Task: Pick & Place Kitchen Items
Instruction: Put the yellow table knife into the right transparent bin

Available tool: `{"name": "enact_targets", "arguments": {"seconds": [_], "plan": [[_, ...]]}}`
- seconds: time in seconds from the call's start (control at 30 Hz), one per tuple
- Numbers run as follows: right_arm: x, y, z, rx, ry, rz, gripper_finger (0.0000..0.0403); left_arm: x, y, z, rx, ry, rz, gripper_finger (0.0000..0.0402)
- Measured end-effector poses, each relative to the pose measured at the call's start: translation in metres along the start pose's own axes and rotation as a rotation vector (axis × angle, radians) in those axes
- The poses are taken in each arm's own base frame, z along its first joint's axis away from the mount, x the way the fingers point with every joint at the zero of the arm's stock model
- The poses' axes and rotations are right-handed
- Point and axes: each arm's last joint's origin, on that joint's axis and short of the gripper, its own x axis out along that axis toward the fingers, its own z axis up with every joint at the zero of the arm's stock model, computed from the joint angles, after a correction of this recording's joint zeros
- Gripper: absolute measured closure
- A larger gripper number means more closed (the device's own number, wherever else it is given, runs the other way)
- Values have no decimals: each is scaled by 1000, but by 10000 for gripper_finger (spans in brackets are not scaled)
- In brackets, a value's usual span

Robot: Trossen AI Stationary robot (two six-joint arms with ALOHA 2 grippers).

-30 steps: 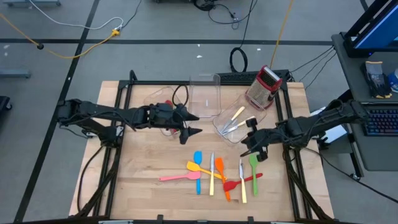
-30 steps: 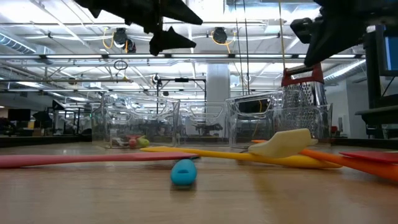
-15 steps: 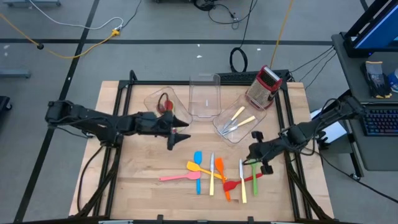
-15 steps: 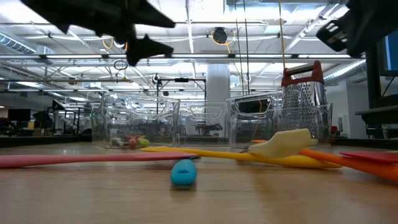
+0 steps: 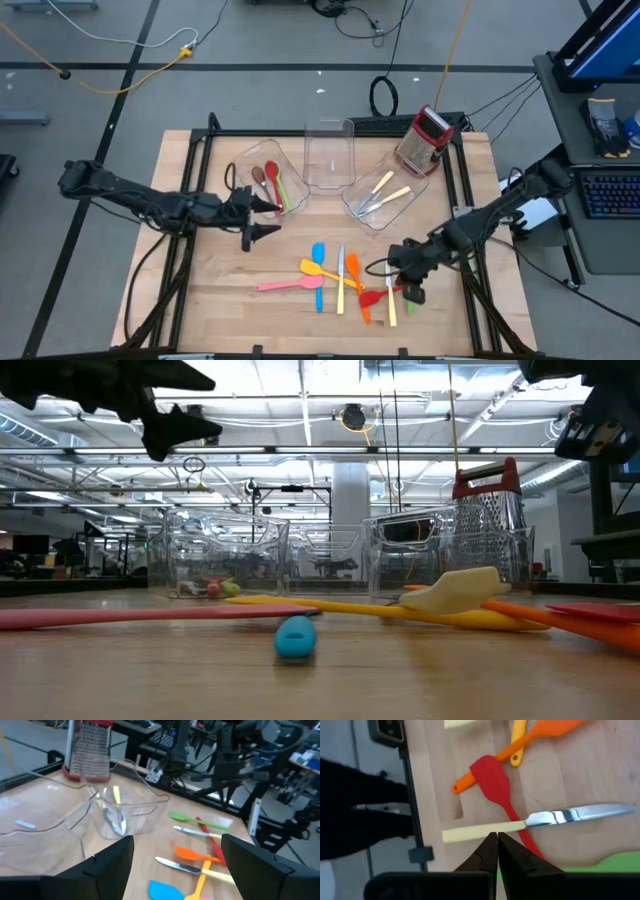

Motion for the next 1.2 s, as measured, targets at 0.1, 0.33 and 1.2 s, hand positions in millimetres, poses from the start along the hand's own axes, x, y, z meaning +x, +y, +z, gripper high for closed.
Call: {"name": "enact_targets", "arguments": {"seconds": [0.1, 0.33, 1.2], "plan": [[4, 9, 7, 98, 31, 13, 398, -5, -3, 0, 13, 11, -16, 96], [20, 24, 16, 378, 185, 53, 402, -6, -6, -4, 24, 36, -31, 96], [32, 19, 8, 758, 342, -73, 338, -7, -8, -7, 80, 66, -43, 96]]}}
